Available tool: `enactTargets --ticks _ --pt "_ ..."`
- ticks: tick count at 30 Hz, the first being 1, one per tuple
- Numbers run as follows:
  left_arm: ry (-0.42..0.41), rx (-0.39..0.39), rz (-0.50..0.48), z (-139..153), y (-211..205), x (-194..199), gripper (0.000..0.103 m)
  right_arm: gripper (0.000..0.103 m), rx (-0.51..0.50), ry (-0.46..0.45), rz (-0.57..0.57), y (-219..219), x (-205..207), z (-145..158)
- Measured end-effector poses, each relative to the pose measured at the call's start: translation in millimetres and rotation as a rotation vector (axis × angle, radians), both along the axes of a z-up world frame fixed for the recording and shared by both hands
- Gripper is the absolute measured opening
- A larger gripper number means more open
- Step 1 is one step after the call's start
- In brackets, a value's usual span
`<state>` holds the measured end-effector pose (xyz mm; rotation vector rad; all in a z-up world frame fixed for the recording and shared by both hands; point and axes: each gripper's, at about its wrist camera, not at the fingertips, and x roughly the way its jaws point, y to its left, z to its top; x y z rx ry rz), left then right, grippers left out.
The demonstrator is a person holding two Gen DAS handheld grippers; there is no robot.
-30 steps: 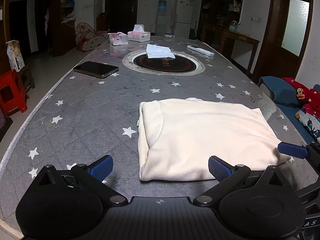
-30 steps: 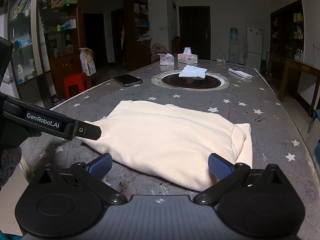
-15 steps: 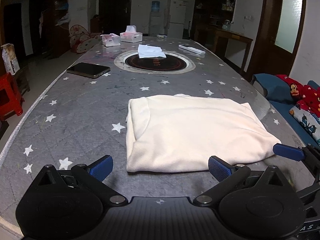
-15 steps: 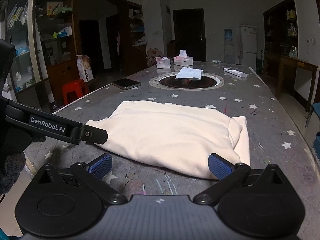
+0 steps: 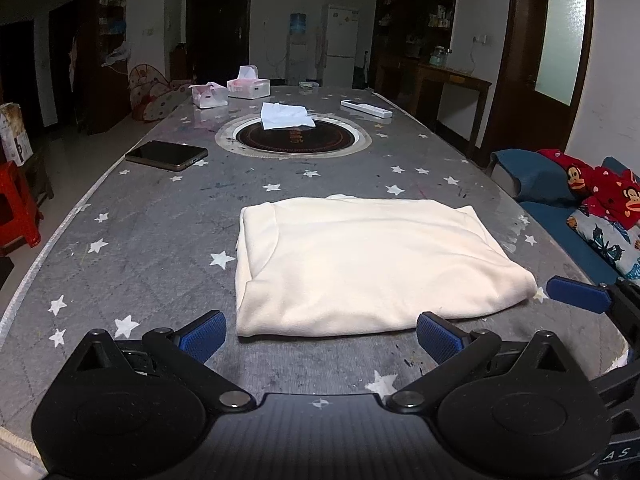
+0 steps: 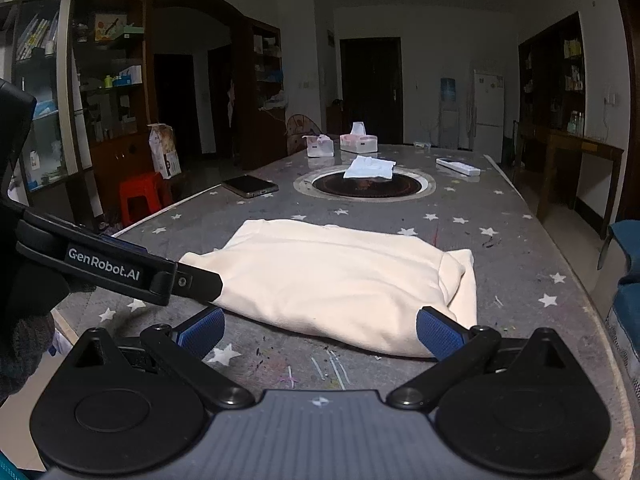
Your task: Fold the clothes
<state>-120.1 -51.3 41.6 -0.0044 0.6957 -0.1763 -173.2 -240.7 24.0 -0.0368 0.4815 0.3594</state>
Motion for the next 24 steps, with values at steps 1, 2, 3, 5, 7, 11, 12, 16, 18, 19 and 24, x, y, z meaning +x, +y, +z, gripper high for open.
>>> enactTargets --ticks 1,2,3,5,7,11,12,16,18,19,24 --pt "-0.002 0.0 -0.001 0 0 -1 0.103 0.103 -0.003 0.0 0.0 1 -1 0" --pt "-0.004 -0.001 -0.002 0 0 -2 0.103 0.103 -0.008 -0.002 -0.001 1 -2 1" --pt "-0.006 -0.001 -0.003 0 0 -3 0.103 0.103 -0.012 -0.004 -0.004 2 -3 1" --pt "-0.01 -0.002 -0.006 0 0 -5 0.103 0.103 -0.017 -0.005 -0.011 2 -5 2" --pt "-0.012 -0.001 -0.008 1 -1 -7 0.103 0.103 -0.02 -0.01 -0.017 2 -6 4" --pt "-0.015 -0.002 -0.014 1 -2 -11 0.103 0.103 -0.03 -0.019 -0.026 4 -10 6" --pt "-0.015 -0.002 -0.019 1 -2 -13 0.103 0.103 -0.032 -0.02 -0.028 4 -12 6" --pt "-0.021 -0.004 -0.029 0 -5 -17 0.103 0.103 -0.042 -0.023 -0.036 5 -17 6" --pt "-0.023 -0.011 -0.034 0 -6 -19 0.103 0.103 -0.045 -0.025 -0.042 4 -19 6" --pt "-0.026 -0.011 -0.038 0 -7 -19 0.103 0.103 -0.045 -0.026 -0.044 4 -19 6" --pt "-0.037 -0.016 -0.037 3 -7 -19 0.103 0.103 -0.043 -0.033 -0.044 3 -18 8"
